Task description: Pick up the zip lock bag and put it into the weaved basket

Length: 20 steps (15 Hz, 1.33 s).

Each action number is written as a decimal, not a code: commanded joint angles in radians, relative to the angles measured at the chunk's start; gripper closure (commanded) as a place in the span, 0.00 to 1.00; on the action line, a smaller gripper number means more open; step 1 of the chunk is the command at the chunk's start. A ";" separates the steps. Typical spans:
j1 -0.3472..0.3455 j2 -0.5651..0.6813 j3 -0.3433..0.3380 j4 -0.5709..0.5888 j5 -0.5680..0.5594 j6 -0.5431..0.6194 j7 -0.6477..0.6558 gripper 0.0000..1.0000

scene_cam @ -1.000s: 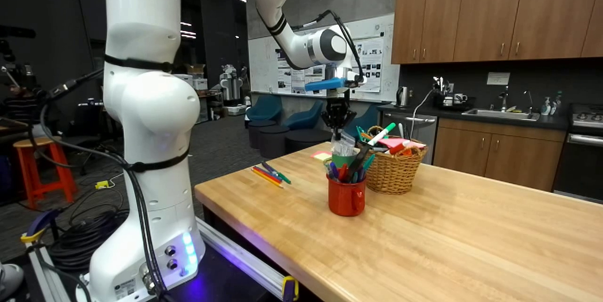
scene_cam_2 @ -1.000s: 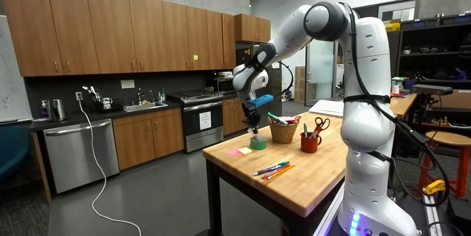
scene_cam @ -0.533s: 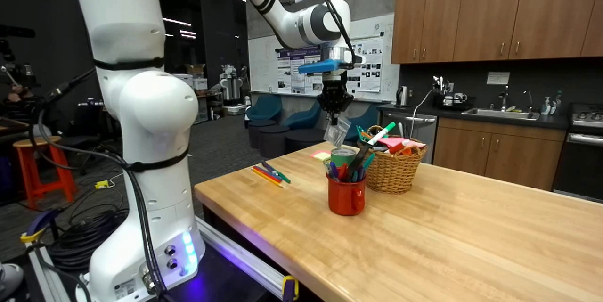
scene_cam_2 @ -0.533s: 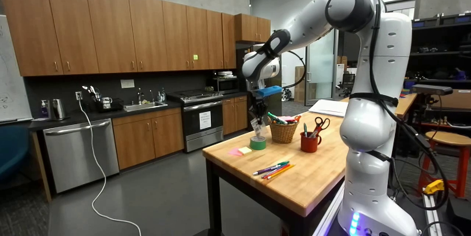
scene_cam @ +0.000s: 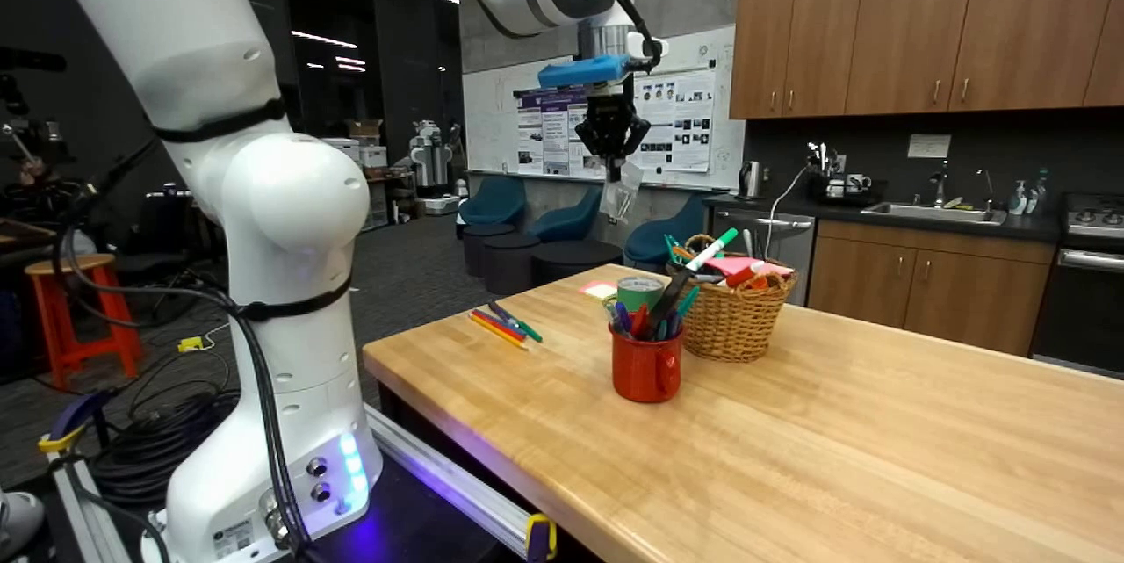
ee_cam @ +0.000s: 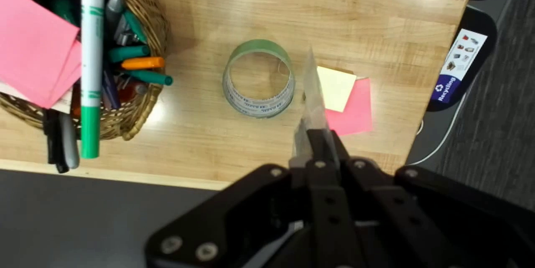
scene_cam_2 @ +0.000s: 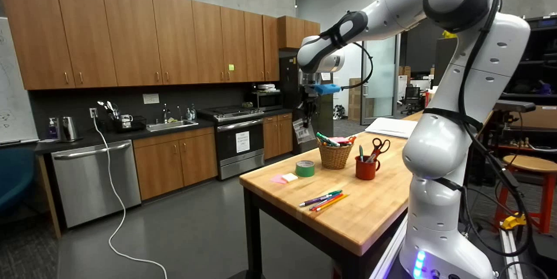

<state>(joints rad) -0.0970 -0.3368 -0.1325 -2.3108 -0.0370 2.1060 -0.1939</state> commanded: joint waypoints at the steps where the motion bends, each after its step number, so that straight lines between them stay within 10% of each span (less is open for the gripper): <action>1: -0.014 -0.087 -0.031 -0.042 0.002 0.004 -0.031 0.99; 20: -0.117 -0.128 -0.158 -0.076 -0.036 0.017 -0.066 0.99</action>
<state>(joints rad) -0.1890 -0.4532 -0.2829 -2.3812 -0.0503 2.1142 -0.2463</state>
